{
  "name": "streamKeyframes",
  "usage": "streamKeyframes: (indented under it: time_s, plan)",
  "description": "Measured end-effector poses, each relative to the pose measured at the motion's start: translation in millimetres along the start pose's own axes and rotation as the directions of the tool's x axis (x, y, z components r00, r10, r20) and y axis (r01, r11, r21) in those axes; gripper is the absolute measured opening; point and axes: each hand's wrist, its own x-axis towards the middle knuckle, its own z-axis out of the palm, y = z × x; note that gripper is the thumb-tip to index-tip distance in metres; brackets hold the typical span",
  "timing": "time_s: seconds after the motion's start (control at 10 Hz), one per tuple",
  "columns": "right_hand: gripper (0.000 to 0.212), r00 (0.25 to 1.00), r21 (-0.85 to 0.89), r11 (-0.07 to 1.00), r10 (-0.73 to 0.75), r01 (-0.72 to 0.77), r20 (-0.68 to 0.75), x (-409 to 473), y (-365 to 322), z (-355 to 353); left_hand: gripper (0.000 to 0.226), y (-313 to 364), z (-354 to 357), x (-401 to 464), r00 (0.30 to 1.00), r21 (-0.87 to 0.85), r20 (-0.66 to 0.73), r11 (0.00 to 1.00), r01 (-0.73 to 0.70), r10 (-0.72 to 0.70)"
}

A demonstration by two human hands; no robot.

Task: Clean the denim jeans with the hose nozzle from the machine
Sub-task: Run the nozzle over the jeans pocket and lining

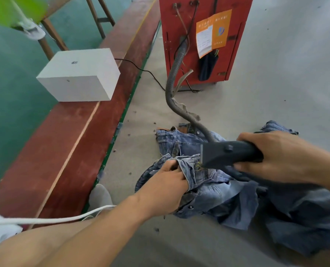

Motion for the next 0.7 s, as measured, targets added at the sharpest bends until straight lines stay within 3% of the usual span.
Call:
streamKeyframes:
  time_s: [0.1, 0.2, 0.4, 0.5, 0.6, 0.7]
  plan:
    - [0.043, 0.996, -0.133, 0.989, -0.059, 0.066, 0.061, -3.0, -9.7, 11.2, 0.046, 4.4, -2.0, -2.0, 0.998, 0.005, -0.028, 0.998, -0.064, 0.064]
    - [0.047, 0.989, -0.078, 0.988, -0.126, 0.132, 0.075, 0.5, -21.2, 26.1, 0.038, 8.5, 1.3, -1.2, 0.991, 0.034, -0.043, 0.992, -0.124, 0.125]
    - [0.032, 1.000, 0.042, 0.999, -0.026, 0.026, 0.001, 7.5, 0.2, 7.4, 0.059, 6.8, 3.5, 0.9, 0.993, 0.156, 0.070, 0.982, -0.102, 0.092]
    - [0.038, 0.996, -0.096, 0.993, -0.069, 0.075, 0.063, 3.4, -7.2, 13.6, 0.042, 7.2, 3.3, 0.2, 0.989, 0.189, 0.096, 0.973, -0.131, 0.115]
    - [0.043, 0.989, -0.050, 0.990, -0.123, 0.128, 0.085, 6.2, -16.6, 27.1, 0.035, 10.2, 6.6, -1.1, 0.990, 0.187, 0.016, 0.972, -0.140, 0.139]
    - [0.038, 0.998, 0.115, 0.991, -0.066, 0.066, 0.004, 15.2, -9.7, 24.5, 0.059, 24.0, 11.2, -0.1, 0.990, -0.565, 0.020, 0.815, 0.127, -0.140]
